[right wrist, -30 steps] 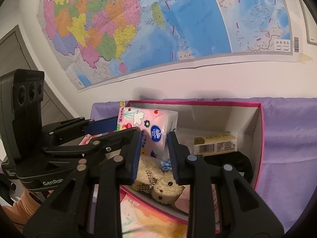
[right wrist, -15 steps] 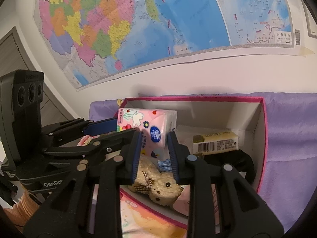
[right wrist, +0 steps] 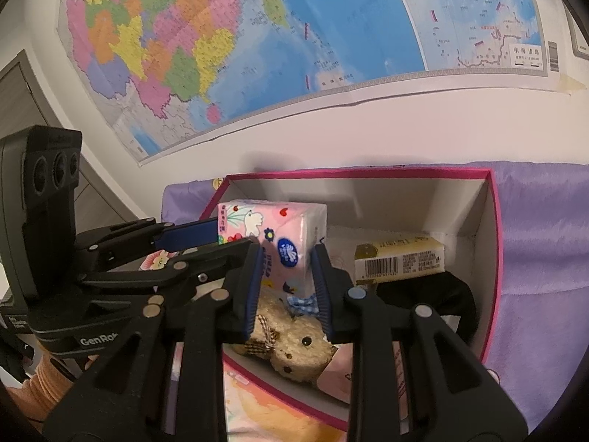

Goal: Organize soft objects

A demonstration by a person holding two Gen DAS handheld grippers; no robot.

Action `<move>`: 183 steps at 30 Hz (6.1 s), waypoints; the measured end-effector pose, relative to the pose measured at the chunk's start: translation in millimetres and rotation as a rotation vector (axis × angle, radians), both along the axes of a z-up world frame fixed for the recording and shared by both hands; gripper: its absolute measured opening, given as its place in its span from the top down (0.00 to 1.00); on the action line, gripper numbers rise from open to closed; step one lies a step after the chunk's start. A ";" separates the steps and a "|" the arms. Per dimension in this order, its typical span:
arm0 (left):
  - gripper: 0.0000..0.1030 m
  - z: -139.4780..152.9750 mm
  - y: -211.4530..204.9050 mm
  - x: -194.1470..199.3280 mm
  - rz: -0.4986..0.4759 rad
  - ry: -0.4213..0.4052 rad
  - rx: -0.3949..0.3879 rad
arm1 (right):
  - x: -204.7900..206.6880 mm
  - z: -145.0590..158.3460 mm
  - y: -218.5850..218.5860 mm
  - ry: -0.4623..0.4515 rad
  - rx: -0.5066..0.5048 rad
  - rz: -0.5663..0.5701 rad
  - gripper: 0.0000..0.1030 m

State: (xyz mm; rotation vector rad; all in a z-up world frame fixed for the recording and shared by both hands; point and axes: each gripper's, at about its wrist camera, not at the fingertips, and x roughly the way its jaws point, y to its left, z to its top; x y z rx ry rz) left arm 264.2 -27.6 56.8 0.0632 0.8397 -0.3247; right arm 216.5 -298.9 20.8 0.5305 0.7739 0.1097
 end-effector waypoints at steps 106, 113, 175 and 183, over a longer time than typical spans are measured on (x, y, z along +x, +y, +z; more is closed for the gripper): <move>0.86 -118.5 74.3 -268.4 -0.040 0.239 -0.480 | -156.2 -91.3 146.1 0.159 0.319 0.380 0.65; 0.88 -117.5 81.3 -271.9 -0.087 0.246 -0.588 | -148.9 -95.4 144.3 0.116 0.470 0.426 0.52; 0.68 28.6 32.7 -38.5 -0.019 0.026 -0.210 | -25.6 45.7 -1.5 -0.170 0.114 0.025 0.97; 0.68 15.3 36.2 -9.8 0.020 0.080 -0.207 | 0.7 30.9 -9.7 -0.125 0.083 0.000 0.97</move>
